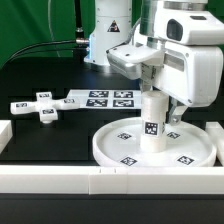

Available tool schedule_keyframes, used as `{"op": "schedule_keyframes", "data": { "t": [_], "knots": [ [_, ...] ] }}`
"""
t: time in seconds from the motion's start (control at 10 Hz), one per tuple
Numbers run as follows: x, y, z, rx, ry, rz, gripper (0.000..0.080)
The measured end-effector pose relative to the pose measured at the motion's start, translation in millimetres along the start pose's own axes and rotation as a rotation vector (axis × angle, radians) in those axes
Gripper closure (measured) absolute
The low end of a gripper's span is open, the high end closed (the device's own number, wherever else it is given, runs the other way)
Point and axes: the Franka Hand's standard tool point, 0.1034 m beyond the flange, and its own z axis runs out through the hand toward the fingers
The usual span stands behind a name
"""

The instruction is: Assemble round table

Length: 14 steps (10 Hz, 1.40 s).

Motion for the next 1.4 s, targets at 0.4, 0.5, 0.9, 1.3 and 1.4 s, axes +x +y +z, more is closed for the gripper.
{"op": "schedule_keyframes", "data": {
  "t": [0.4, 0.5, 0.9, 1.3, 1.4],
  "knots": [
    [-1.4, -3.7, 2.1, 0.014, 0.001, 0.003, 0.0389],
    [-1.5, -3.9, 2.3, 0.014, 0.001, 0.023, 0.0389],
    [-1.5, -5.5, 2.8, 0.022, 0.003, 0.316, 0.0389],
    [-1.2, -6.5, 3.0, 0.031, 0.004, 0.653, 0.0389],
    [-1.0, -6.4, 2.9, 0.031, 0.003, 0.722, 0.0389]
  ]
}}
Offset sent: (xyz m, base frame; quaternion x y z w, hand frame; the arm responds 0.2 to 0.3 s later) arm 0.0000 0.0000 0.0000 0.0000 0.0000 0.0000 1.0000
